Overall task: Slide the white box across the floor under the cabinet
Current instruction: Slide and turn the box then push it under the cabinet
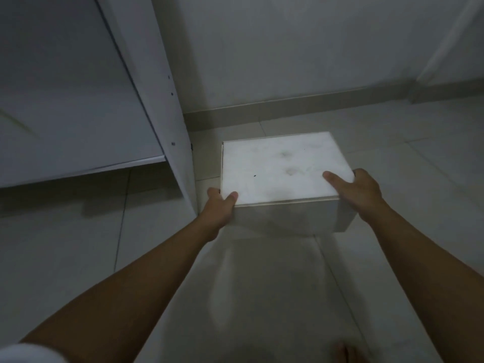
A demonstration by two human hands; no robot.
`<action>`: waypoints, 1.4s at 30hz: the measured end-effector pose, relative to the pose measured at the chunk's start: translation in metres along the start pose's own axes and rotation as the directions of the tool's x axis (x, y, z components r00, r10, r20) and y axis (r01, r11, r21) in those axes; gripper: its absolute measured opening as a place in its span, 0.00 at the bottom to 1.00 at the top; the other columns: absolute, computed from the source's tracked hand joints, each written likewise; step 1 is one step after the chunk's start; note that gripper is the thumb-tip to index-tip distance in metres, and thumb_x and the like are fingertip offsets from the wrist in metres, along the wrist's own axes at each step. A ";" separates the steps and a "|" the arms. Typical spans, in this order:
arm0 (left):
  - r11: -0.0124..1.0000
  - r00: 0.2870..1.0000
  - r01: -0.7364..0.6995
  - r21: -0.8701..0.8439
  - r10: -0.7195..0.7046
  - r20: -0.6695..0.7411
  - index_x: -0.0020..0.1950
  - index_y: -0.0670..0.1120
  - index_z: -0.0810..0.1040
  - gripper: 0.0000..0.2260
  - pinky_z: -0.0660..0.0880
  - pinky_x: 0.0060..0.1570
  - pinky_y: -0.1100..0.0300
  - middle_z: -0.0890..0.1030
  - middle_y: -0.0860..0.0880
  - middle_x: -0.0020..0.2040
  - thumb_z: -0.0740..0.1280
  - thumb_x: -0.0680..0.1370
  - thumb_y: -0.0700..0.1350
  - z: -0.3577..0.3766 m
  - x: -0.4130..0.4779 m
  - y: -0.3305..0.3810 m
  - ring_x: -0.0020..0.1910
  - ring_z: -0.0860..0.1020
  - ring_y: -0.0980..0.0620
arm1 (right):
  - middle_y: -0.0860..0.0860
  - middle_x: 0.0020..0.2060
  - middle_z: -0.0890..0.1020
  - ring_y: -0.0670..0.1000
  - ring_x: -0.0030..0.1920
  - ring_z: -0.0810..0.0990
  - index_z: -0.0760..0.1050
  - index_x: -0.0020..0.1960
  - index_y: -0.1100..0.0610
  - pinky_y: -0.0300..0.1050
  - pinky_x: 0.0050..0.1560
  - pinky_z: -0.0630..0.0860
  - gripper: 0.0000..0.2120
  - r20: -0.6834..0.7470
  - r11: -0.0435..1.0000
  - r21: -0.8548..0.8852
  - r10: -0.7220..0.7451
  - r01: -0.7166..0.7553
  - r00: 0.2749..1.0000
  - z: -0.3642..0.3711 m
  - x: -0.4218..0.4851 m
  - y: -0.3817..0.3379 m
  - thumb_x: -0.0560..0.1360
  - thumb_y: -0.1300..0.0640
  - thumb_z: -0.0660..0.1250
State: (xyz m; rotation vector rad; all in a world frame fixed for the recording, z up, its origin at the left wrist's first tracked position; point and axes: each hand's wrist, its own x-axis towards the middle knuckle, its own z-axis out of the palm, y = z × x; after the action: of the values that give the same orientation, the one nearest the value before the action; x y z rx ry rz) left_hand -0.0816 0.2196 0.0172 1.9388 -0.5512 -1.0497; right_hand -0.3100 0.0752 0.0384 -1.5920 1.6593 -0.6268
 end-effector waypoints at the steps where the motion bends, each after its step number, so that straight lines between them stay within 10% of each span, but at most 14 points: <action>1: 1.000 1.000 -0.010 0.010 0.010 0.007 0.73 0.41 0.55 0.27 0.70 0.67 0.41 0.66 0.40 0.71 0.59 0.79 0.52 -0.007 -0.009 -0.003 0.67 0.70 0.38 | 0.58 0.58 0.78 0.54 0.47 0.73 0.71 0.61 0.61 0.45 0.46 0.71 0.32 -0.005 1.000 0.002 0.010 -0.010 1.000 -0.001 -0.015 0.002 0.69 0.38 0.69; 20: 0.999 0.998 0.000 0.035 0.002 -0.060 0.68 0.40 0.59 0.22 0.74 0.63 0.45 0.69 0.46 0.59 0.60 0.79 0.50 -0.056 -0.072 -0.084 0.56 0.72 0.46 | 0.51 0.48 0.73 0.51 0.44 0.73 0.66 0.52 0.57 0.40 0.32 0.68 0.23 0.146 0.999 0.035 -0.025 0.020 0.989 0.039 -0.086 0.021 0.69 0.43 0.71; 26: 0.996 0.999 -0.028 0.089 0.031 -0.039 0.65 0.40 0.61 0.20 0.75 0.59 0.48 0.71 0.46 0.56 0.61 0.79 0.50 -0.090 -0.092 -0.115 0.55 0.73 0.47 | 0.53 0.49 0.74 0.54 0.47 0.74 0.68 0.55 0.59 0.47 0.46 0.71 0.26 0.114 1.000 0.022 0.010 -0.012 0.993 0.068 -0.135 0.041 0.68 0.42 0.71; 42: 0.999 0.999 0.000 0.049 0.003 -0.052 0.67 0.38 0.62 0.20 0.75 0.53 0.49 0.70 0.44 0.58 0.60 0.80 0.48 -0.265 -0.087 -0.193 0.55 0.72 0.45 | 0.54 0.50 0.73 0.54 0.48 0.73 0.67 0.60 0.64 0.45 0.44 0.69 0.28 0.241 0.999 0.003 -0.043 0.043 0.970 0.199 -0.252 -0.015 0.71 0.44 0.69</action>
State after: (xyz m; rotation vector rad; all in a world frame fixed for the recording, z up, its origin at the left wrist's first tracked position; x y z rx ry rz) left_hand 0.0886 0.5101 -0.0260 2.0023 -0.5541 -0.9901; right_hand -0.1567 0.3497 -0.0265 -1.6391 1.4501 -0.4337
